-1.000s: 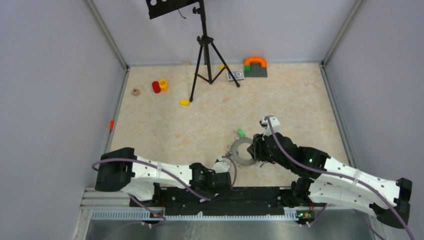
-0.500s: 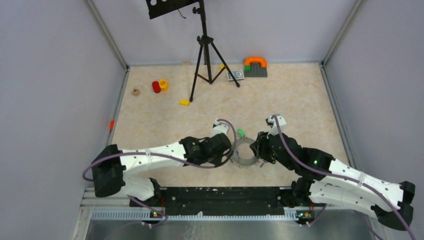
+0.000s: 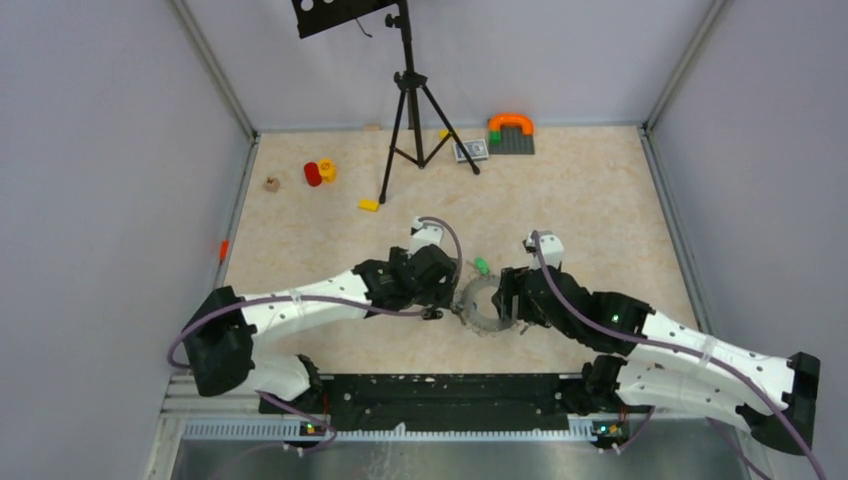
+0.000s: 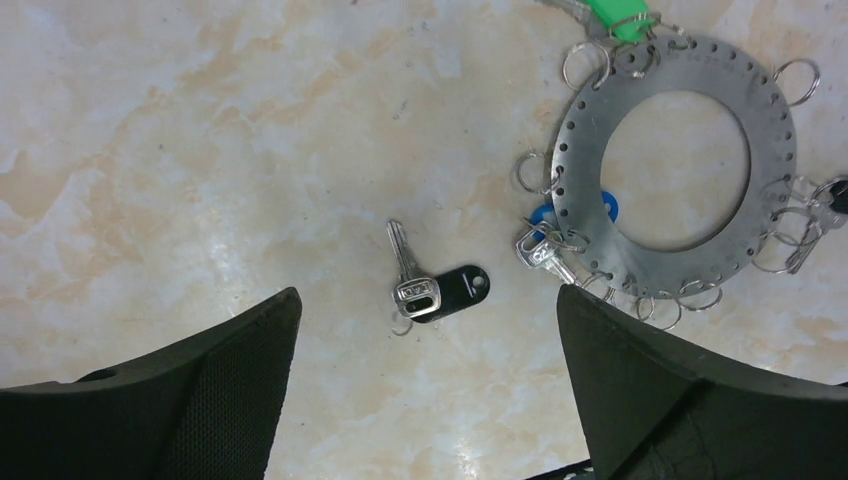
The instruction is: Remove the keys from the keyring
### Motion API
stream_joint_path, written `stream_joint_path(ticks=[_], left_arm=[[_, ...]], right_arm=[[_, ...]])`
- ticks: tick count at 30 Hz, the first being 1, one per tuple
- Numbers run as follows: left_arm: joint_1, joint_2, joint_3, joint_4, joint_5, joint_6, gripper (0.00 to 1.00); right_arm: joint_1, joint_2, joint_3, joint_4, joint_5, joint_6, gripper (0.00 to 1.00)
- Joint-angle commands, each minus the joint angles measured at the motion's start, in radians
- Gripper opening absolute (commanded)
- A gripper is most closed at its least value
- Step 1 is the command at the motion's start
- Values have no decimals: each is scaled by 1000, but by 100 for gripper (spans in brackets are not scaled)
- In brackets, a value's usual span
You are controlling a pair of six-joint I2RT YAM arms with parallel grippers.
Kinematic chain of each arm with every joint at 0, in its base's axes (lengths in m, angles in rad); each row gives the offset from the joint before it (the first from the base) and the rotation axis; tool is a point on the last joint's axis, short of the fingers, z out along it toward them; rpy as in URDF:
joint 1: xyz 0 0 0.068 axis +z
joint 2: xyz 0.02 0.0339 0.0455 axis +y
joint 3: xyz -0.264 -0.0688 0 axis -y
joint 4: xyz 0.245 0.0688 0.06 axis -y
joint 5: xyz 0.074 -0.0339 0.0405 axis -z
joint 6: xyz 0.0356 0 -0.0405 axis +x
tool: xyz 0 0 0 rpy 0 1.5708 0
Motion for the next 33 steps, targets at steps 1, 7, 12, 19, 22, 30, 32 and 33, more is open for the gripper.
stream_joint_path(ticks=[1, 7, 12, 19, 22, 30, 32, 33], left_arm=[[72, -123, -17, 43, -13, 0, 98], [313, -252, -43, 62, 178, 27, 98], [426, -351, -15, -75, 122, 39, 98], [428, -485, -4, -221, 6, 16, 99], [429, -548, -47, -225, -8, -4, 99], [429, -662, -91, -236, -31, -25, 99], [429, -696, -94, -241, -40, -30, 99], [429, -711, -98, -242, -44, -31, 99]], right_arm=[[-71, 24, 68, 22, -106, -22, 72], [-424, 62, 44, 110, -466, -65, 72], [-606, 67, 70, 47, -594, -59, 82], [-607, 111, 141, -203, -356, -57, 85], [-607, 106, 154, -238, -301, -63, 84], [-607, -63, 136, -147, -302, -114, 85], [-606, -122, 129, -119, -292, -115, 85], [-607, -148, 124, -107, -291, -119, 85]])
